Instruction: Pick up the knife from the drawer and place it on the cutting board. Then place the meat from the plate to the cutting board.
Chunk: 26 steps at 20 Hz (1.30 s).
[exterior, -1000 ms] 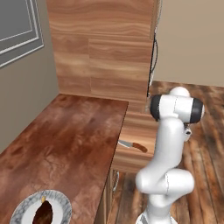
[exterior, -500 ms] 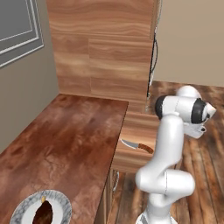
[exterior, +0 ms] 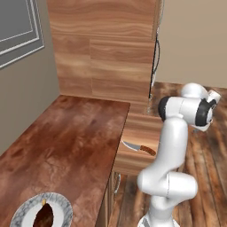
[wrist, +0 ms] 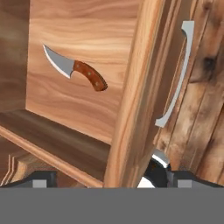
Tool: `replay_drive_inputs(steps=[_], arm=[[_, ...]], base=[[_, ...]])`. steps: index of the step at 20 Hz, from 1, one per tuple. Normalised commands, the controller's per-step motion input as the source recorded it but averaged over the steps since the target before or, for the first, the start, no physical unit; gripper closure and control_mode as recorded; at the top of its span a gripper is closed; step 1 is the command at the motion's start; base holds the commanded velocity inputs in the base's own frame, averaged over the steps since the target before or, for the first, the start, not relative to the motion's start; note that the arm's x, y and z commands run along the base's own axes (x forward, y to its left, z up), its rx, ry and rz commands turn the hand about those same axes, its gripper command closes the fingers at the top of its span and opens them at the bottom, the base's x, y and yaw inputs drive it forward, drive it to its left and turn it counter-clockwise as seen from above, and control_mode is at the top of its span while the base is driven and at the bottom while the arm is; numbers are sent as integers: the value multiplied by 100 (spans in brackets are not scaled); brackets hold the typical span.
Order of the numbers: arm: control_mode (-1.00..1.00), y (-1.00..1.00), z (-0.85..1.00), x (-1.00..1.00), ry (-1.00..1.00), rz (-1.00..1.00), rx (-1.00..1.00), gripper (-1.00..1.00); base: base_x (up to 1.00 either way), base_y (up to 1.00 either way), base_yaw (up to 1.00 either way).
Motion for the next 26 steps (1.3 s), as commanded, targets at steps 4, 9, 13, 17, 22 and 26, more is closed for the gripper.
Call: replay_drive_inputs(steps=[4,9,13,17,22,26], arm=[[-100,0,0,0,10,24,0,-100],[-100,5,1,-2,-4,36,0,-100],[-100,30,0,-32,-27,34,-3,-100],[-100,48,0,-57,-29,26,-7,-100],[-100,58,0,-68,-31,13,-12,-100],[-100,33,24,-11,-6,2,-7,-100]], base=[[0,0,0],[0,0,0],[0,0,0],[0,0,0],[0,0,0],[0,0,0]])
